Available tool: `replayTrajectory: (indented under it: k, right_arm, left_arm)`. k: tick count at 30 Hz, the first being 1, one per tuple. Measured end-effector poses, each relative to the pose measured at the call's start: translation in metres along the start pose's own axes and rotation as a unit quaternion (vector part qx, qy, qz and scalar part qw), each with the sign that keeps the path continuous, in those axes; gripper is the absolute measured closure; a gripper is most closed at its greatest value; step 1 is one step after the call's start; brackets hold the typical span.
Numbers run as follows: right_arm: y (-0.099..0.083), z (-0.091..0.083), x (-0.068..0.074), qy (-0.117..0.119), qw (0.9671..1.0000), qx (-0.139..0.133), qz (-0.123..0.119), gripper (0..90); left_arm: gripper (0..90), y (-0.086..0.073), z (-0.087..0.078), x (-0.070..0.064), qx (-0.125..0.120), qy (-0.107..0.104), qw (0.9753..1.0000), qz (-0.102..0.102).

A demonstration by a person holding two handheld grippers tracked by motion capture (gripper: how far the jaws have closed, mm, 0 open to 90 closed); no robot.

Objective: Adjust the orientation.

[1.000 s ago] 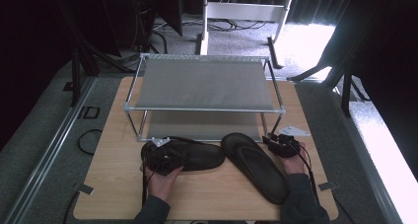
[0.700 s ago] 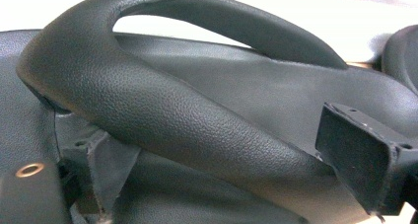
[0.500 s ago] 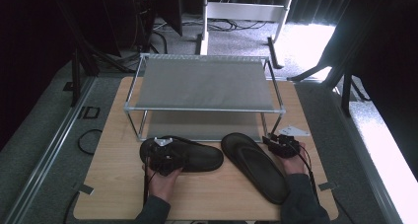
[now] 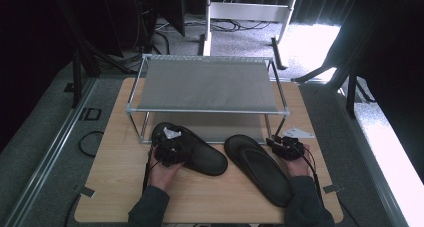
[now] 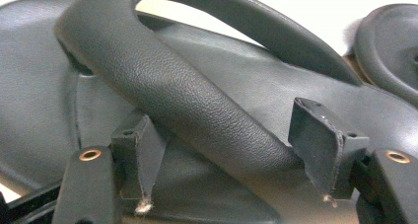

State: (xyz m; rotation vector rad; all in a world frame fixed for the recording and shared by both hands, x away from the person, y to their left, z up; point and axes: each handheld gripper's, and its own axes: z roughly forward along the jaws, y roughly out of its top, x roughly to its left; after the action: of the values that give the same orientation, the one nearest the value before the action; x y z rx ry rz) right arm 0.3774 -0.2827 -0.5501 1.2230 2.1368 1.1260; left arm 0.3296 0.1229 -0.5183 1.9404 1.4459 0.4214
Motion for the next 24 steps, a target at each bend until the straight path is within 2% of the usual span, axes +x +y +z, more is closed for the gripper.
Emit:
replayTrajectory:
  k: [3,12,16,20,24]
  right_arm:
    - [0.0,0.0,0.0,0.0,1.0,0.0,0.0,64.0]
    - [0.0,0.0,0.0,-0.001,1.0,0.0,0.0,65.5]
    - [0.0,0.0,-0.001,-0.001,1.0,0.0,0.0,66.7]
    - [0.0,0.0,-0.001,0.0,1.0,-0.001,0.001,66.9]
    - [-0.001,0.0,-0.001,-0.001,1.0,0.0,0.0,66.7]
  left_arm:
    - [33.2,0.005,0.007,0.002,0.003,0.001,1.0,0.007]
    - [35.9,0.016,0.014,0.004,0.004,0.01,0.9987,0.049]
    - [36.8,0.02,0.016,0.007,0.006,-0.01,0.9977,0.067]
    - [37.1,0.022,0.018,0.013,0.008,-0.036,0.9968,0.071]
    - [36.1,0.022,0.019,0.011,0.005,-0.031,0.9974,0.065]
